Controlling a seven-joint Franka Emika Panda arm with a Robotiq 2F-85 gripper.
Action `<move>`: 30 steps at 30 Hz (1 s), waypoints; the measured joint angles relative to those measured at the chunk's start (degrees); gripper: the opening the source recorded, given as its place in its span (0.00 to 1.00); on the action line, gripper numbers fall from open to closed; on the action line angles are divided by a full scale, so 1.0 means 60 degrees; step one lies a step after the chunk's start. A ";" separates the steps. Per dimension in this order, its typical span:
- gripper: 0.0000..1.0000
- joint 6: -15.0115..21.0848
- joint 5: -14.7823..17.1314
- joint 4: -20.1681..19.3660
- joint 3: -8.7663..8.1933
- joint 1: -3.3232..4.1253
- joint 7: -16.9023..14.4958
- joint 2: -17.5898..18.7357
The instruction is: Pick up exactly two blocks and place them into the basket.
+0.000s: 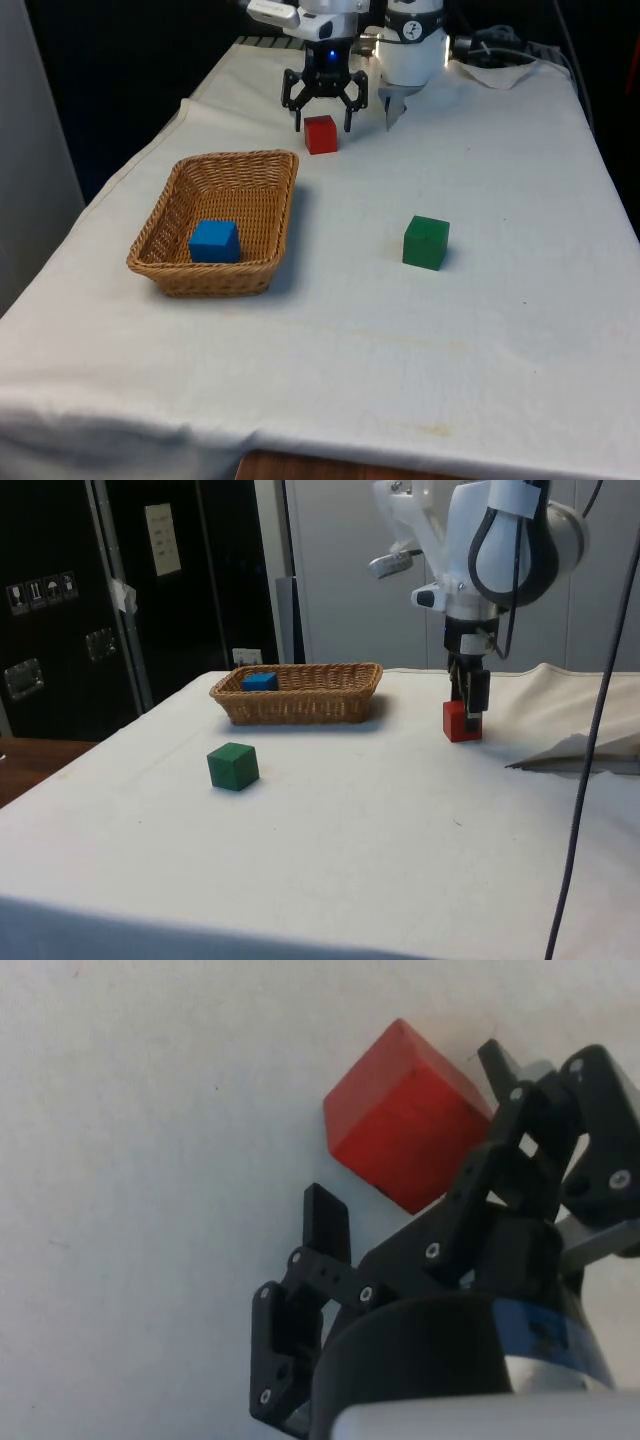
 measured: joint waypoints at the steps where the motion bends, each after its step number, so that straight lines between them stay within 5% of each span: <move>1: 0.80 -0.0010 0.0000 0.0000 -0.0010 0.0000 0.0000 0.0000; 2: 0.57 -0.0019 0.0000 0.0010 -0.0029 0.0000 -0.0010 0.0000; 4: 0.34 -0.0019 0.0000 0.0010 -0.0038 0.0000 -0.0010 0.0000; 5: 0.34 -0.0019 0.0000 0.0019 -0.0048 0.0000 -0.0010 0.0000; 8: 0.04 -0.0019 0.0000 0.0019 -0.0057 0.0000 -0.0010 0.0000; 21: 0.03 -0.0067 0.0000 0.0115 -0.0086 0.0000 0.0010 -0.0086; 30: 0.03 -0.0630 0.0000 0.0392 -0.0029 0.0019 0.0067 -0.0697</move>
